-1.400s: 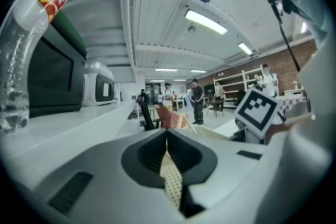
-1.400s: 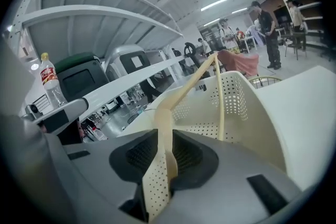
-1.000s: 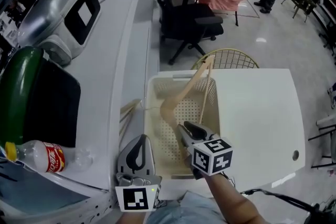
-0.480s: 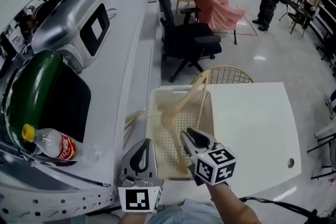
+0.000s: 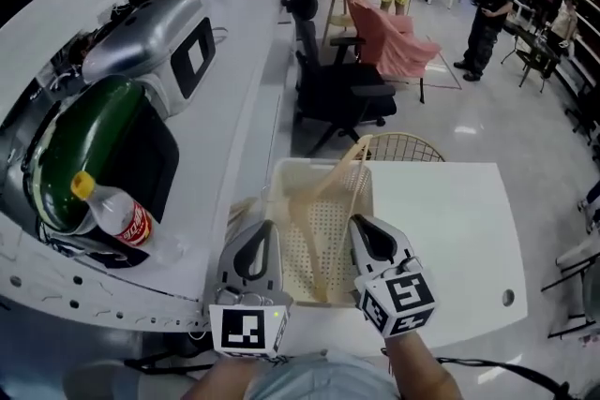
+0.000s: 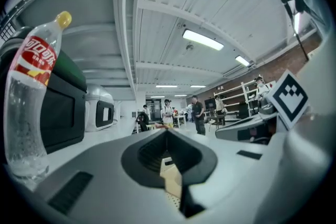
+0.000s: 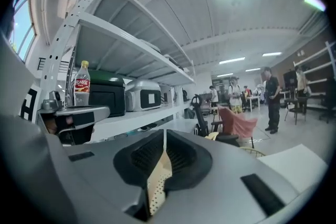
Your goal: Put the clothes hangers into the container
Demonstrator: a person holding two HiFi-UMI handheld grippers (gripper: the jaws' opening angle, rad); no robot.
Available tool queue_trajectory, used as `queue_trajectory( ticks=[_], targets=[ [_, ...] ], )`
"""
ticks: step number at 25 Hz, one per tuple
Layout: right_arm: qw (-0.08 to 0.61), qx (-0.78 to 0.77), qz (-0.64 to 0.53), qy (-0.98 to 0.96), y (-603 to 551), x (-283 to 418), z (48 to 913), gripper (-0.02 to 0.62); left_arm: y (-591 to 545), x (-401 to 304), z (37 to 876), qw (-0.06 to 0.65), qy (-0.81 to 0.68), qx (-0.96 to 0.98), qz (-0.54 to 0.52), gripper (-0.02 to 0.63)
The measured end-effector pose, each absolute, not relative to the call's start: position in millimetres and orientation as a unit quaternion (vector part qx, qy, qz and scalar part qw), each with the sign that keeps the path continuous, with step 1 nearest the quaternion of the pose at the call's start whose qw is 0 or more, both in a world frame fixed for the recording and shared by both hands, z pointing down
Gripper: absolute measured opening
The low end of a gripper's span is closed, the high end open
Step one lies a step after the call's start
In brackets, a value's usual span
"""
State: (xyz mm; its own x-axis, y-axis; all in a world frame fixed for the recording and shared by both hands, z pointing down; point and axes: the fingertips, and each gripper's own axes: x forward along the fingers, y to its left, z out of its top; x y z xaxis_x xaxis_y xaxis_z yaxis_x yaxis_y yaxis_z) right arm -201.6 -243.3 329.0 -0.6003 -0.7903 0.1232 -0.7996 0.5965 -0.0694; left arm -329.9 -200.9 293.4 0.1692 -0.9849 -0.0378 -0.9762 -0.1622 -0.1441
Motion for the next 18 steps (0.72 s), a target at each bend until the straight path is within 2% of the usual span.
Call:
queue_trajectory(
  ticks=[9, 18],
  targets=[
    [0.030, 0.456, 0.008, -0.890, -234.8, -186.4, 311.6, 0.011, -202.2, -317.2, 281.1, 0.086, 0.639, -0.764, -0.022, 0.012],
    [0.024, 0.464, 0.007, -0.885, -233.8, -169.2, 308.3, 0.011, -204.5, -311.5, 279.9, 0.085, 0.640, -0.763, -0.021, 0.012]
  ],
)
